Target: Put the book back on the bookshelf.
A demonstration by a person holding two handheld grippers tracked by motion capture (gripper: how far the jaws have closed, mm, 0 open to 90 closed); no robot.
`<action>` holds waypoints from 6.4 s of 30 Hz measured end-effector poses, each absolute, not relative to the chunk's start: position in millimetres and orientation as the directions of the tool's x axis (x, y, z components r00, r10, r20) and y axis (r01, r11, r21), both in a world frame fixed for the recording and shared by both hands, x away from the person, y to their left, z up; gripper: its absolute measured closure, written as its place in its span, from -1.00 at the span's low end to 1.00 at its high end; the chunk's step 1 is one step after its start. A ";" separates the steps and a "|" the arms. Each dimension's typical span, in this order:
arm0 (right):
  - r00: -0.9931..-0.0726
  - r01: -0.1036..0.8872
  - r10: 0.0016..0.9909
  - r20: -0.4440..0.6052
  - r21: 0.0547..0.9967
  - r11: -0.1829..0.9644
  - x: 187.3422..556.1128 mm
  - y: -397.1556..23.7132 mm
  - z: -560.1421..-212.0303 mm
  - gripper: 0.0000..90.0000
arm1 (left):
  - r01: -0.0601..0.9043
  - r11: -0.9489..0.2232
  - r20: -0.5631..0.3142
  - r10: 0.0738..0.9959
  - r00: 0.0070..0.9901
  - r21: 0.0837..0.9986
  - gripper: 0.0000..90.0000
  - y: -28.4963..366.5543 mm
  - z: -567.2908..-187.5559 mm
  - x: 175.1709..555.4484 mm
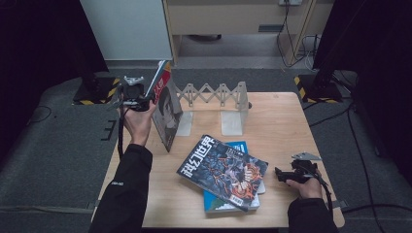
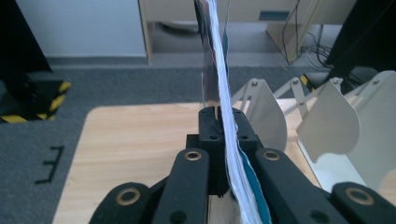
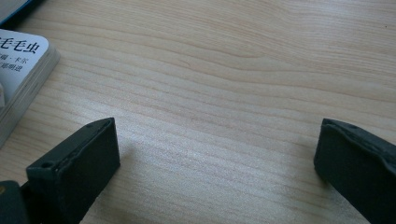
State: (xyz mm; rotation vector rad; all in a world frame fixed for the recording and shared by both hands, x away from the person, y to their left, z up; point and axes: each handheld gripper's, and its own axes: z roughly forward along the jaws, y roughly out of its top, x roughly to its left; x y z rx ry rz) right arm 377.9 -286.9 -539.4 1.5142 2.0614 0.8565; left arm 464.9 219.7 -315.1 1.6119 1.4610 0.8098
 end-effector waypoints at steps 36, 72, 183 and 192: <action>-0.311 0.676 0.950 0.005 0.704 0.217 378.3 -287.4 -539.6 -0.99 | 0.310 -0.036 -0.048 0.964 0.261 0.950 0.04 235.3 -339.0 421.7; -0.295 0.635 0.955 0.019 0.751 0.181 373.1 -284.8 -512.8 -0.48 | 0.481 -0.083 -0.164 0.879 0.449 0.873 -0.35 229.9 -448.1 354.2; -0.452 0.553 0.885 0.110 0.813 0.181 364.9 -232.2 -494.2 -0.36 | 0.801 0.051 -0.691 0.539 0.481 0.597 0.58 175.6 -471.8 374.6; -0.399 0.565 0.914 0.076 0.805 0.179 365.8 -252.2 -494.6 -0.36 | 0.778 0.093 -0.691 0.535 0.487 0.621 0.69 180.7 -447.5 373.8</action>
